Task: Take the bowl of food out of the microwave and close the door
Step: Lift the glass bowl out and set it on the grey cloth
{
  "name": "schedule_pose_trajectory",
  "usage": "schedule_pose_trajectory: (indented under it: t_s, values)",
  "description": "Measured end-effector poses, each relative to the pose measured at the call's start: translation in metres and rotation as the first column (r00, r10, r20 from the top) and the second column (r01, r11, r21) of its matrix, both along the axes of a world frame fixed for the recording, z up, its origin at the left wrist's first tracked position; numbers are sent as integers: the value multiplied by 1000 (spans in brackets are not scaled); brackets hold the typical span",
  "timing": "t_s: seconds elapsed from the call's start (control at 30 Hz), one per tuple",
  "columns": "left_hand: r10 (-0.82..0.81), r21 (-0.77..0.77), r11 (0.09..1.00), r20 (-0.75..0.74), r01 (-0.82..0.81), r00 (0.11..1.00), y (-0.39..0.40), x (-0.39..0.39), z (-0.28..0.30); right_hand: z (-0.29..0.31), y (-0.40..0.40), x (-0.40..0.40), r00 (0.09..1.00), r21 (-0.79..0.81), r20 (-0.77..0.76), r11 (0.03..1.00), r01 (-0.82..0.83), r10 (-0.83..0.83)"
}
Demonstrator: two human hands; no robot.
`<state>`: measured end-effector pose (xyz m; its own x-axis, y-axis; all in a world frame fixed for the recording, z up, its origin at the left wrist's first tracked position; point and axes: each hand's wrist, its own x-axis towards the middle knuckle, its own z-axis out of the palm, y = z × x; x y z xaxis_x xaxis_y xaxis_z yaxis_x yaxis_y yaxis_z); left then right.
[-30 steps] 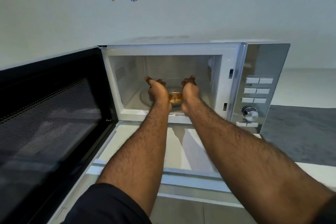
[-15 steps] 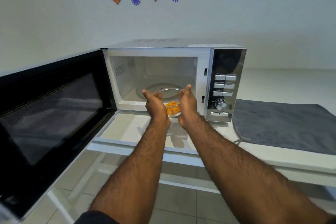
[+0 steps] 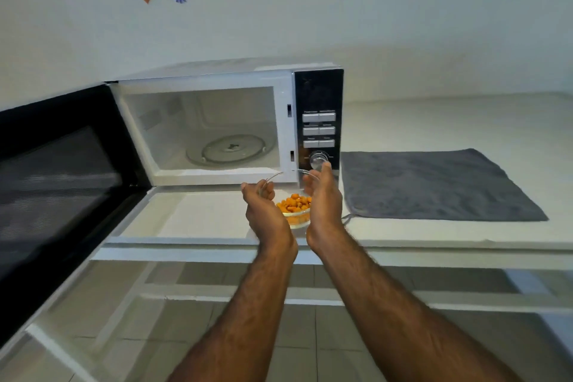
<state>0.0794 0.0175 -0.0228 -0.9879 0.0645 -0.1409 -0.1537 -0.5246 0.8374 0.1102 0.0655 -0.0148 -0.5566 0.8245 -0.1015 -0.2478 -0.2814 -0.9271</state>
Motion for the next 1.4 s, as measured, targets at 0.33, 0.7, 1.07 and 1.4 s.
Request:
schedule_pose_trajectory:
  t_s: [0.33, 0.7, 1.07, 1.4]
  values:
    - [-305, 30, 952, -8, 305, 952, 86, 58, 3, 1, 79, 68, 944, -63, -54, 945, 322, -325]
    - [-600, -89, 796, 14, 598, 800, 196, 37, 21, 14, 187, 72, 923, -95, -52, 922, 376, -381]
    - [-728, -197, 658, 82, 727, 681, 248, 19, 4, -18, 233, 64, 882, -127, -22, 876, 465, -471]
    - [-788, -390, 558, 28, 733, 615, 258, 17, -18, -36, 258, 67, 879, 52, 130, 889, 456, -459]
